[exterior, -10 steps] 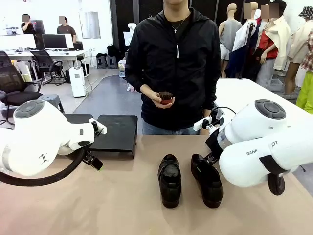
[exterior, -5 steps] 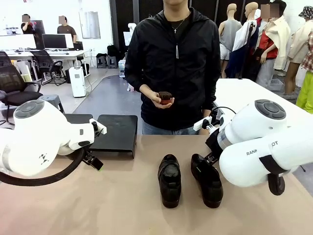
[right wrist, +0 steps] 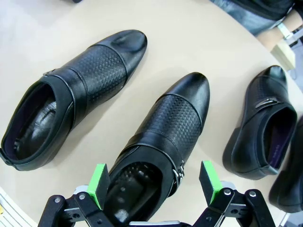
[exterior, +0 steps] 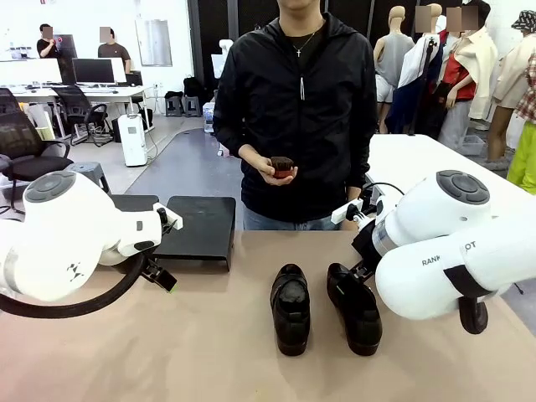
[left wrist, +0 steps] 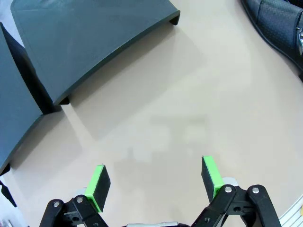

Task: Organize the shoes by placing them on the stand.
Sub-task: Pick up one Shoe and place it in the middle of the table.

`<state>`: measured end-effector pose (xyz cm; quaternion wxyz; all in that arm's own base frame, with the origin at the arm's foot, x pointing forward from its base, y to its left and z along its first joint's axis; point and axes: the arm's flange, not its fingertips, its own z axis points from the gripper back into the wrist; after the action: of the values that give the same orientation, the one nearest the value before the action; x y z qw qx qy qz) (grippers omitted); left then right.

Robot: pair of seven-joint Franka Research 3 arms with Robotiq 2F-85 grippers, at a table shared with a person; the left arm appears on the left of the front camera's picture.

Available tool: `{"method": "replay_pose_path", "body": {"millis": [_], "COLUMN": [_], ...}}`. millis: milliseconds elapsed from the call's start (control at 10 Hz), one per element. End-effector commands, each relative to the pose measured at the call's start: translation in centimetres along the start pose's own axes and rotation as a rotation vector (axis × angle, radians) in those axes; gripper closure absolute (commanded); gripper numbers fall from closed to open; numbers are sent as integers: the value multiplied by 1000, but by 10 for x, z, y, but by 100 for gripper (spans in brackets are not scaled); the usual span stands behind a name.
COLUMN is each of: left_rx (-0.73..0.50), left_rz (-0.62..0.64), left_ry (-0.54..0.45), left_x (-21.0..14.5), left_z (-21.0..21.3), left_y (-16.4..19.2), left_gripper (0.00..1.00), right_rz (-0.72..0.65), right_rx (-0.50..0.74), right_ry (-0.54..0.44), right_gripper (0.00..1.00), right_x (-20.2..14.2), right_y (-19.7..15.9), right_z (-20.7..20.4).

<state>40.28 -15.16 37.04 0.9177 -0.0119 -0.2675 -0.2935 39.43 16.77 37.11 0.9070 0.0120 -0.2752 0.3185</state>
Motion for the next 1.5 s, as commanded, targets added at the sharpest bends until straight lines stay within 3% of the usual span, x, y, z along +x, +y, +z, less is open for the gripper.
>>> {"method": "replay_pose_path", "body": {"millis": [0,200,300,400,600,700,900,1100,1200,1400], "left_rx": [-108,-212,-265,-277,-459,-526,-575,-535,-557,-557], "left_rz": [-65,98,85,97,47,113,287,371,289,289], "left_ry": [-44,-13,-7,-27,-76,-122,-217,-267,-219,-219], "left_x": [1,0,-11,-28,-77,-102,-144,-155,-163,-163], "left_z": [30,108,147,176,232,249,257,255,268,268], "left_y": [11,23,43,60,114,135,172,175,177,177], "left_gripper": [0,0,0,0,0,0,0,0,0,0], "right_rz": [0,-110,-183,-235,-365,-454,-629,-699,-652,-652], "right_rx": [16,147,215,306,395,411,404,323,393,393], "right_ry": [12,35,62,43,-30,-99,-209,-237,-201,-201], "right_gripper": [0,0,0,0,0,0,0,0,0,0], "right_x": [3,-8,-21,-39,-94,-124,-171,-178,-191,-191], "right_y": [2,-11,-18,-31,-72,-100,-142,-153,-141,-141], "right_z": [23,110,158,199,268,292,311,302,327,327]}}
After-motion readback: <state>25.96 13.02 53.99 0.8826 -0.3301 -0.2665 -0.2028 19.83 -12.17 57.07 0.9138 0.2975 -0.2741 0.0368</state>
